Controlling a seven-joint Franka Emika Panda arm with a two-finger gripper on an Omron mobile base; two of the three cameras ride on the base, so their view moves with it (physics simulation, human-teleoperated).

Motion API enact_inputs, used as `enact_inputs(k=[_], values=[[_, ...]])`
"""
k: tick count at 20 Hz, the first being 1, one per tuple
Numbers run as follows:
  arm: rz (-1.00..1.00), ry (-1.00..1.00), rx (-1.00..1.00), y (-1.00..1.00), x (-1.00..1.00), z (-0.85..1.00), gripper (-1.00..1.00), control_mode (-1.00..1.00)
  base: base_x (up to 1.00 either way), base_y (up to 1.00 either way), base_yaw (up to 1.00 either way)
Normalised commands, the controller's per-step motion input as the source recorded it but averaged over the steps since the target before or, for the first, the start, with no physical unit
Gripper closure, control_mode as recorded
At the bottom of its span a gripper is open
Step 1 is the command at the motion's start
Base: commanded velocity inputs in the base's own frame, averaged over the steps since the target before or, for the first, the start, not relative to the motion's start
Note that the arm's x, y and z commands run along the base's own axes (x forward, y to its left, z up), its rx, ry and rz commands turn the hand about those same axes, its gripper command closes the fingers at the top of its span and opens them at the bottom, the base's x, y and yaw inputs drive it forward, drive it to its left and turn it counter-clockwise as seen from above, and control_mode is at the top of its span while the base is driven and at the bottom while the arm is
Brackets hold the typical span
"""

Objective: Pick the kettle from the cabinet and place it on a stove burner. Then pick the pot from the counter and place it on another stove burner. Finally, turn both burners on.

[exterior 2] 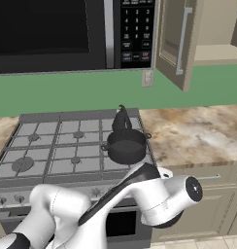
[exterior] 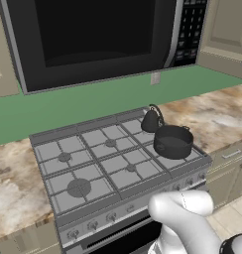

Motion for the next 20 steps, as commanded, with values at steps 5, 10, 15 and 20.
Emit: enact_inputs(k=[5,10,15,20], values=[[-0.06,0.05,0.15,0.11,0.00,-0.14,-1.00,-1.00,0.00,0.00,0.00],[-0.07,0.03,0.17,0.13,0.00,-0.17,-1.00,-1.00,0.00,0.00,0.00],[-0.07,0.02,0.17,0.16,-0.07,-0.20,-1.00,-1.00,0.00,0.00,0.00],[-0.07,0.04,0.16,0.24,-0.10,-0.19,-1.00,-1.00,0.00,0.00,0.00]])
